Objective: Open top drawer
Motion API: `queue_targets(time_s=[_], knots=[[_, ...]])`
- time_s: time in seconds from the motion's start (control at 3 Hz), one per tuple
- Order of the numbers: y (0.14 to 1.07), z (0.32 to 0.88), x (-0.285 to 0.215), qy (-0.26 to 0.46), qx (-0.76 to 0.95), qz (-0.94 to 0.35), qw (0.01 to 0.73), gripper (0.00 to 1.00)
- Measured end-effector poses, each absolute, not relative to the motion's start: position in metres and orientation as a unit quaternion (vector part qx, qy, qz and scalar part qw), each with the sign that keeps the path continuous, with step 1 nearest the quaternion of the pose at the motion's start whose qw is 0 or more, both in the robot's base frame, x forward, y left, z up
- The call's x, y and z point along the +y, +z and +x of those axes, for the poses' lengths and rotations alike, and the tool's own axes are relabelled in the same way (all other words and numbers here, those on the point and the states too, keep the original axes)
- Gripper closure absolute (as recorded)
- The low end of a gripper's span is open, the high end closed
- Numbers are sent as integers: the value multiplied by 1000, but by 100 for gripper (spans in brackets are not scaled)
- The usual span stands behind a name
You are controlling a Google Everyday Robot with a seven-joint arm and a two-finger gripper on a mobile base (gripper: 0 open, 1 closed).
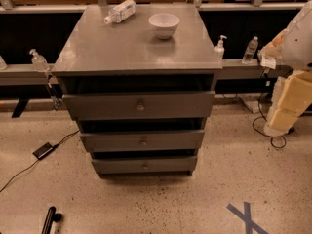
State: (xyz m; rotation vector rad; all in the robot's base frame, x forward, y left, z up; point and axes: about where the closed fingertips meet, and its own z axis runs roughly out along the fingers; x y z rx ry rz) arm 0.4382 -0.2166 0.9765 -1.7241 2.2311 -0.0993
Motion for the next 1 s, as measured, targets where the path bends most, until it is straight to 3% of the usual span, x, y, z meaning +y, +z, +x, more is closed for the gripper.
queue_targets(time_s=[0.67, 1.0], knots=[[966, 458, -224, -54, 803, -567, 176, 0], [937, 516, -238, -54, 807, -540, 232, 0]])
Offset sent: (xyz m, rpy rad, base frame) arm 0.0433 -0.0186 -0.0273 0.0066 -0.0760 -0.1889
